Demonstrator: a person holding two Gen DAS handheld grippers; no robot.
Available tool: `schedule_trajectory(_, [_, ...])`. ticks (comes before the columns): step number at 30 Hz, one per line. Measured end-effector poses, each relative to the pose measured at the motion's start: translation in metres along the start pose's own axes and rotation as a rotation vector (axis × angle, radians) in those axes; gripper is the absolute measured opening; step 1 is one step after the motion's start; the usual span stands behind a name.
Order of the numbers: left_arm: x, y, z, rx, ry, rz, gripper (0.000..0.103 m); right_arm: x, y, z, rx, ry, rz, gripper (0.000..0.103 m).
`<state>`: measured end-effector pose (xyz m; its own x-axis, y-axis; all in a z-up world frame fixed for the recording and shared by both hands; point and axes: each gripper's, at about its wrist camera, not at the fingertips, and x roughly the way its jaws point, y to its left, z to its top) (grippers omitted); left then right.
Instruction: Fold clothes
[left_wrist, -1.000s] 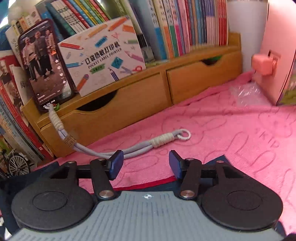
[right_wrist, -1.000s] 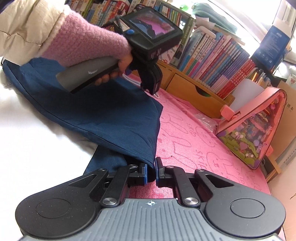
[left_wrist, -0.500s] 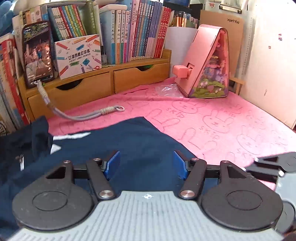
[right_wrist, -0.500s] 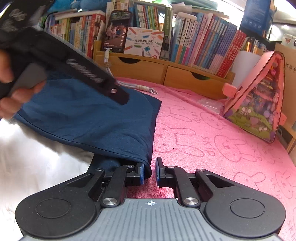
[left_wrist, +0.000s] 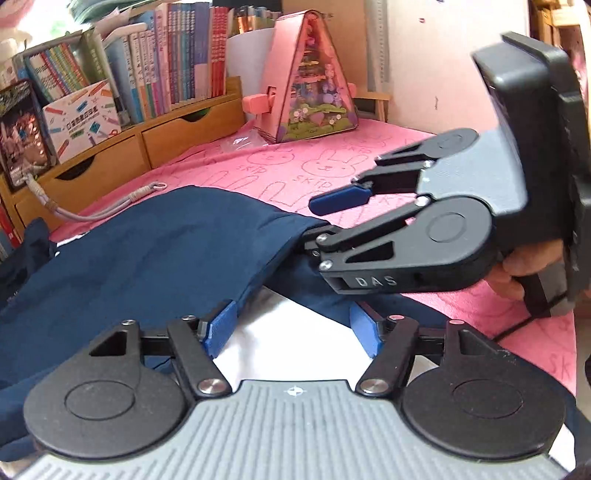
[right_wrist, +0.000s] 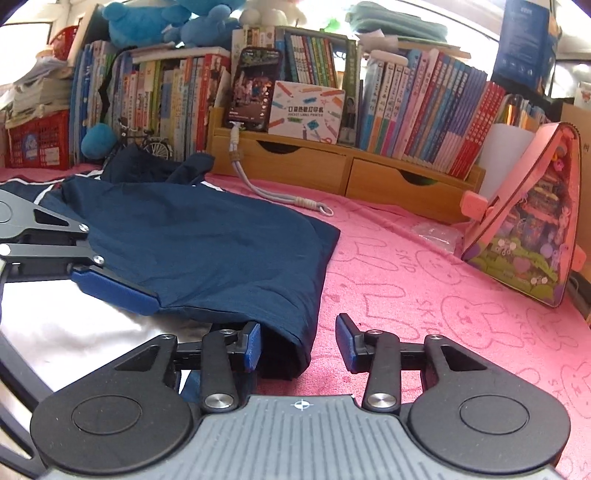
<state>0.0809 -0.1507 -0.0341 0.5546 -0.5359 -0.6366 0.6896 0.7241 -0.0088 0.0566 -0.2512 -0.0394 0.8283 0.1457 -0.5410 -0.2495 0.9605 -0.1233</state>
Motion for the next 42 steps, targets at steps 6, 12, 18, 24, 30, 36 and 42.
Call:
schedule_trajectory(6, [-0.006, 0.065, -0.014, -0.594, -0.024, -0.318, 0.064, -0.011, -0.040, -0.006, 0.182, 0.020, 0.253, 0.024])
schedule_trajectory(12, [0.006, 0.078, -0.022, -0.885, -0.054, -0.418, 0.072, -0.015, -0.114, -0.014, 0.535, -0.001, 0.482, 0.035])
schedule_trajectory(18, [0.025, 0.069, -0.014, -0.995, -0.160, -0.337, 0.078, 0.015, -0.145, -0.010, 0.669, 0.049, 0.409, 0.037])
schedule_trajectory(24, [0.031, 0.053, -0.013, -1.013, -0.245, -0.262, 0.078, 0.064, -0.143, -0.006, 0.723, 0.127, 0.468, 0.037])
schedule_trajectory(30, [0.032, 0.026, -0.013, -0.809, -0.233, -0.022, 0.032, 0.104, -0.137, 0.014, 0.708, 0.157, 0.530, 0.053])
schedule_trajectory(36, [0.039, 0.048, -0.028, -0.932, -0.227, -0.048, 0.004, 0.143, -0.131, 0.033, 0.693, 0.194, 0.570, 0.023])
schedule_trajectory(42, [0.041, 0.047, -0.027, -0.907, -0.225, -0.043, 0.004, 0.174, -0.134, 0.052, 0.691, 0.200, 0.524, 0.019])
